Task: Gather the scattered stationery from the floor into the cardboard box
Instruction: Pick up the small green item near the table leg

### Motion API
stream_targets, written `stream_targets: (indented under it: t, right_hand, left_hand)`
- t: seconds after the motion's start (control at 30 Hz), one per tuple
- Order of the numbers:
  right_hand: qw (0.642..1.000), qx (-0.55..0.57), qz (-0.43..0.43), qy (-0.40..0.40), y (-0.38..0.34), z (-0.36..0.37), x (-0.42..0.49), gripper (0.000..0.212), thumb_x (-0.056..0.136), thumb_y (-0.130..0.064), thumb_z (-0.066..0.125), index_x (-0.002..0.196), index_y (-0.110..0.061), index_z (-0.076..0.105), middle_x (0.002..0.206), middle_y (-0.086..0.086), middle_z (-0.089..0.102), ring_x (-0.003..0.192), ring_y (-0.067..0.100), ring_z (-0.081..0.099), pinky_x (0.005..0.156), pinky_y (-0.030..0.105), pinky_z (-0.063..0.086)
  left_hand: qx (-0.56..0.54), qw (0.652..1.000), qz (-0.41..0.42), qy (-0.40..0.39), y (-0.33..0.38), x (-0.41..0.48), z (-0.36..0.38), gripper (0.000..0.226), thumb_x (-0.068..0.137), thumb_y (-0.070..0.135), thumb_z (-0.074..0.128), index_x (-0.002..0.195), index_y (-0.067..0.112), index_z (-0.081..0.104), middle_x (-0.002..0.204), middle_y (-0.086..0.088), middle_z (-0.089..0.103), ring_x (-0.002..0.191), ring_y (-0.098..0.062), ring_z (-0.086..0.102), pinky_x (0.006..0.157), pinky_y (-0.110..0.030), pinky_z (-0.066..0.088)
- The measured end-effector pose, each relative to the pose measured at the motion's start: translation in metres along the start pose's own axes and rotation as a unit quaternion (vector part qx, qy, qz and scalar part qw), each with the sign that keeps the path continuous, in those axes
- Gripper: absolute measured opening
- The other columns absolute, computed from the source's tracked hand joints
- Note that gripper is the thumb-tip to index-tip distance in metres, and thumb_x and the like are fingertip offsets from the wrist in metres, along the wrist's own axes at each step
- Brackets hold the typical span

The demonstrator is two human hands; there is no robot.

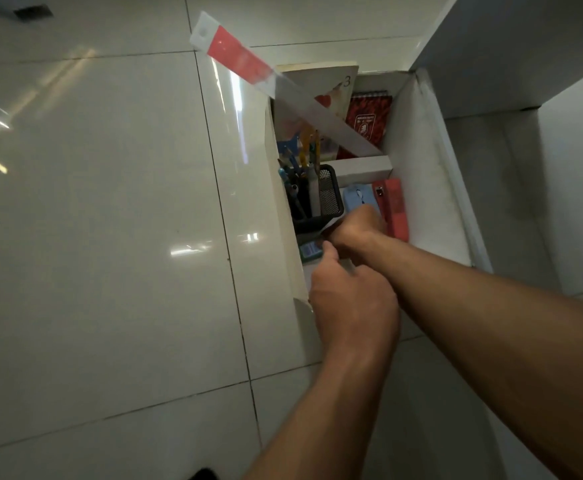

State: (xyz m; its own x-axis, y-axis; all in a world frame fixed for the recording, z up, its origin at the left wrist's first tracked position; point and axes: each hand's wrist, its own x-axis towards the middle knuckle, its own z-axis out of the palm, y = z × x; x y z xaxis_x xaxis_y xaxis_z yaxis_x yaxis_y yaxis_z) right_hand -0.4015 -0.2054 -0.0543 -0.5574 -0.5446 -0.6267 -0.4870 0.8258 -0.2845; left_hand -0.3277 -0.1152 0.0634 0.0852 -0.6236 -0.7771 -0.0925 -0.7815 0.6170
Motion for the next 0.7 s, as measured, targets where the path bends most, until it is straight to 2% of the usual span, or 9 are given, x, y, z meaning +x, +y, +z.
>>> stream_targets:
  t: [0.1,0.2,0.33,0.4,0.47,0.53,0.6,0.67,0.7]
  right_hand:
    - [1.000,-0.014,-0.022,0.002,-0.003,0.002,-0.002,0.021,0.096,-0.008,0.064,0.117,-0.003,0.066,0.116,0.014,0.068,0.102,0.027,0.066,0.068,0.028,0.045]
    - [0.999,-0.028,-0.045,0.002,-0.002,0.002,-0.006,0.017,0.099,-0.009,0.060,0.114,-0.004,0.064,0.115,0.014,0.067,0.093,0.024,0.060,0.071,0.030,0.043]
    - [0.995,-0.054,-0.089,-0.002,0.000,0.002,-0.015,0.011,0.098,-0.009,0.063,0.109,-0.007,0.063,0.110,0.012,0.066,0.092,0.022,0.057,0.072,0.030,0.042]
    - [0.992,-0.071,-0.101,-0.009,0.001,0.001,-0.019,0.009,0.094,-0.008,0.068,0.090,-0.011,0.061,0.096,0.006,0.064,0.089,0.020,0.055,0.071,0.031,0.043]
    - [0.990,-0.090,-0.107,-0.032,0.003,-0.002,-0.023,0.029,0.091,-0.009,0.072,0.072,-0.017,0.051,0.078,-0.001,0.057,0.086,0.019,0.055,0.073,0.033,0.047]
    - [0.989,-0.089,-0.112,-0.046,0.006,-0.007,-0.024,0.024,0.092,-0.011,0.070,0.075,-0.016,0.054,0.076,0.000,0.056,0.088,0.022,0.058,0.077,0.035,0.049]
    - [0.989,-0.076,-0.123,-0.044,0.011,-0.012,-0.024,0.009,0.095,-0.013,0.064,0.087,-0.009,0.064,0.085,0.006,0.064,0.090,0.027,0.063,0.074,0.037,0.050]
    - [0.988,-0.069,-0.131,-0.042,0.015,-0.019,-0.025,0.013,0.098,-0.012,0.060,0.094,-0.009,0.071,0.092,0.010,0.069,0.091,0.029,0.066,0.072,0.037,0.052]
    - [0.987,-0.066,-0.137,-0.046,0.016,-0.023,-0.026,0.015,0.098,-0.009,0.059,0.096,-0.010,0.074,0.094,0.010,0.071,0.091,0.029,0.067,0.075,0.039,0.054]
  left_hand:
    - [-0.006,0.999,0.031,0.013,-0.001,0.002,-0.006,0.056,0.097,0.005,0.050,0.149,0.026,0.051,0.117,0.014,0.067,0.091,0.005,0.066,0.067,-0.008,0.054]
    - [-0.012,0.999,0.036,0.015,-0.001,0.000,-0.012,0.051,0.100,0.003,0.050,0.146,0.023,0.055,0.094,0.025,0.056,0.065,0.029,0.054,0.049,0.004,0.038]
    - [-0.008,0.999,0.030,0.033,-0.002,0.003,-0.020,0.045,0.097,0.005,0.053,0.135,0.027,0.064,0.084,0.027,0.060,0.071,0.009,0.063,0.051,-0.001,0.044]
    - [0.008,0.999,0.028,0.039,0.000,0.005,-0.022,0.044,0.096,0.005,0.053,0.133,0.026,0.065,0.083,0.025,0.062,0.078,0.002,0.065,0.061,-0.009,0.052]
    - [0.037,0.999,0.034,0.015,0.001,0.009,-0.021,0.052,0.094,0.004,0.050,0.142,0.022,0.056,0.108,0.011,0.070,0.101,-0.012,0.069,0.085,-0.029,0.059]
    - [0.083,0.995,0.049,-0.012,0.006,0.013,-0.018,0.059,0.092,0.001,0.049,0.149,0.017,0.047,0.132,-0.004,0.064,0.121,-0.026,0.062,0.102,-0.040,0.053]
    - [0.161,0.982,0.088,-0.031,0.012,0.019,-0.014,0.047,0.093,0.000,0.049,0.140,0.007,0.052,0.130,-0.012,0.063,0.120,-0.030,0.061,0.098,-0.035,0.051]
    - [0.225,0.964,0.134,-0.045,0.013,0.023,-0.012,0.034,0.093,0.000,0.052,0.126,0.002,0.060,0.119,-0.016,0.066,0.107,-0.031,0.064,0.088,-0.033,0.054]
    - [0.236,0.960,0.140,-0.056,0.012,0.026,-0.010,0.039,0.091,0.000,0.053,0.129,0.004,0.060,0.120,-0.014,0.066,0.106,-0.028,0.065,0.091,-0.035,0.056]
